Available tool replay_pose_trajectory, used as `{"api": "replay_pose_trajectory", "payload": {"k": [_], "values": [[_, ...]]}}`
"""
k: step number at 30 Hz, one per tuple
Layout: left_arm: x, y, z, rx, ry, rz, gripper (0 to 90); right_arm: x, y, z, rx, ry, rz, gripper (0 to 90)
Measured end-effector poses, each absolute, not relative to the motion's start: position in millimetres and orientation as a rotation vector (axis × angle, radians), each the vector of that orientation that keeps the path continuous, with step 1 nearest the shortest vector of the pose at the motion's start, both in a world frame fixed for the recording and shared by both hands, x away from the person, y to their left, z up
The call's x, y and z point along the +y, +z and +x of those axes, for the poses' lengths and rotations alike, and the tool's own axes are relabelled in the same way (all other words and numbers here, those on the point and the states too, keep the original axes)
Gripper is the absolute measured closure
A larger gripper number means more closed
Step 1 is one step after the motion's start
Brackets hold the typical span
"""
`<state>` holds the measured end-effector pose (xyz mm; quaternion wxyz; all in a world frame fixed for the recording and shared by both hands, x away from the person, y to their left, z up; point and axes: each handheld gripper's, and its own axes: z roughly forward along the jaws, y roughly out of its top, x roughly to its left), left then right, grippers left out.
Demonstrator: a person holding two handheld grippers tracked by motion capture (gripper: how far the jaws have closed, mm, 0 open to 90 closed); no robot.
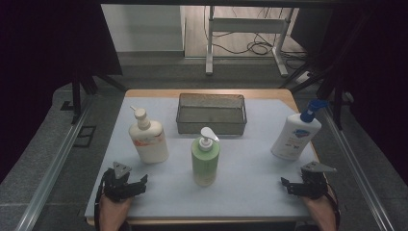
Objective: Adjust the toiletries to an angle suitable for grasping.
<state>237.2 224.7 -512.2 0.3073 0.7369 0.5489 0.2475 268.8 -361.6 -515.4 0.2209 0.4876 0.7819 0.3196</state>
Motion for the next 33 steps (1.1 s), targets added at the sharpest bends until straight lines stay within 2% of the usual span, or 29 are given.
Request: {"api": "replay_pose_trajectory", "payload": {"k": [33], "values": [[224.2,-522.6,243.8,1.451,0.584,2.007,11.9,-362.8,-515.2,269.4,2.175,0.912,1.347,10.5]]}}
